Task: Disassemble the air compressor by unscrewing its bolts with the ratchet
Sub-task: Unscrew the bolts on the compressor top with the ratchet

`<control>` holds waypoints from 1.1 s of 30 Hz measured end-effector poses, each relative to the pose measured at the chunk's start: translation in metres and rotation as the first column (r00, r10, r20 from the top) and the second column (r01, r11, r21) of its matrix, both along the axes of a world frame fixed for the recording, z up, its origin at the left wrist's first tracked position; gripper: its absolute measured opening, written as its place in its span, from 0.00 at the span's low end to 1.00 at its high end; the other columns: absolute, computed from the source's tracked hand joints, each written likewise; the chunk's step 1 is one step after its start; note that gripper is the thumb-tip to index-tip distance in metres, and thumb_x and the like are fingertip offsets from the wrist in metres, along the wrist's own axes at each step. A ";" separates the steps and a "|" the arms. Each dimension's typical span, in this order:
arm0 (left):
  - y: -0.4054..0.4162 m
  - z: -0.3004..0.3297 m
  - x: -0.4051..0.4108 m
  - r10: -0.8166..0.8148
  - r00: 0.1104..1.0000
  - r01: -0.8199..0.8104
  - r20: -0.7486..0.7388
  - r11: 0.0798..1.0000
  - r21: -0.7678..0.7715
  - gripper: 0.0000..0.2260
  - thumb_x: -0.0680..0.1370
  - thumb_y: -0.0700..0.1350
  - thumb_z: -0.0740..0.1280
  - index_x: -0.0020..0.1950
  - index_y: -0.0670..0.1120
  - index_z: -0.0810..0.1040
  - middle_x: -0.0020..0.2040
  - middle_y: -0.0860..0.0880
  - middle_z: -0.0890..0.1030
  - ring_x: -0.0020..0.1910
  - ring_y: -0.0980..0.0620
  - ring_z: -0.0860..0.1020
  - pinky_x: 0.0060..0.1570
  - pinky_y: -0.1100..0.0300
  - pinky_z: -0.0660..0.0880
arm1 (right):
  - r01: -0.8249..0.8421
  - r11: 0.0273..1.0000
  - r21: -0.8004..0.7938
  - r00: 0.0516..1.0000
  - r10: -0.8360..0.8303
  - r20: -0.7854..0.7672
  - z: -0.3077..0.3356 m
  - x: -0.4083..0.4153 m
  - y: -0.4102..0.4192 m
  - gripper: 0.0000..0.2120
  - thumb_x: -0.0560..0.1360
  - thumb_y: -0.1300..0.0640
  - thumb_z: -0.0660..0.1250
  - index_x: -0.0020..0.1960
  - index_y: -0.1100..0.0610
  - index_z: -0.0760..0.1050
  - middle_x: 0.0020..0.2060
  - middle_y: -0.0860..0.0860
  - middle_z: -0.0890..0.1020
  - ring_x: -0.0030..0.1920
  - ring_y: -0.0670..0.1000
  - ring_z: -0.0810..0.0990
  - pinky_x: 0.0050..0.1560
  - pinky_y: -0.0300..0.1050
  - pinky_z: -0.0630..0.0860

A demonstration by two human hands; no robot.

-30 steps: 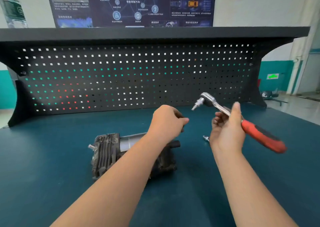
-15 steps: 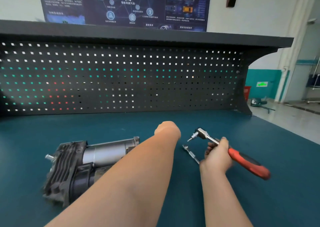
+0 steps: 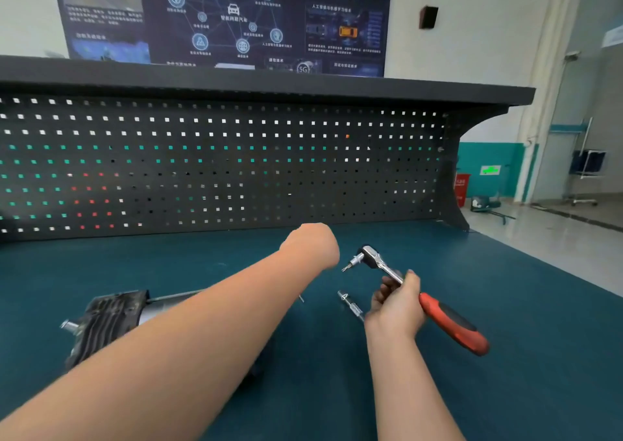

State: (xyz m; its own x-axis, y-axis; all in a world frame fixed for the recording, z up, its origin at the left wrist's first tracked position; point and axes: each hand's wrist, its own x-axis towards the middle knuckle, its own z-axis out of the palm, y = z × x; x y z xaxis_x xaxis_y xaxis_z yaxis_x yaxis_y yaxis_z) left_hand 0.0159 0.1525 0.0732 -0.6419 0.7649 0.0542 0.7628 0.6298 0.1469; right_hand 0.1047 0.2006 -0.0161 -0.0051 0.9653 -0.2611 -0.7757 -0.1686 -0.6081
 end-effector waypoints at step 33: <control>-0.235 -0.108 -0.042 -0.189 0.980 0.070 0.057 0.599 0.798 0.29 0.61 0.66 0.67 0.61 0.61 0.75 0.45 0.61 0.82 0.49 0.64 0.78 0.50 0.61 0.75 | -0.463 0.757 0.461 0.885 0.425 0.191 0.010 -0.060 -0.156 0.17 0.77 0.66 0.61 0.32 0.55 0.62 0.20 0.52 0.71 0.20 0.46 0.71 0.19 0.34 0.60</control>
State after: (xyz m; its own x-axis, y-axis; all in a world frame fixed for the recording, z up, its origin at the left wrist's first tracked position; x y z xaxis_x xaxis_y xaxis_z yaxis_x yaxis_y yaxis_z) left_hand -0.0264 -0.0825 -0.0347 -0.5861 0.5376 0.6062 0.7644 0.1189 0.6337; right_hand 0.0446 0.0445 -0.0064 -0.4647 0.8584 0.2174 -0.6395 -0.1555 -0.7529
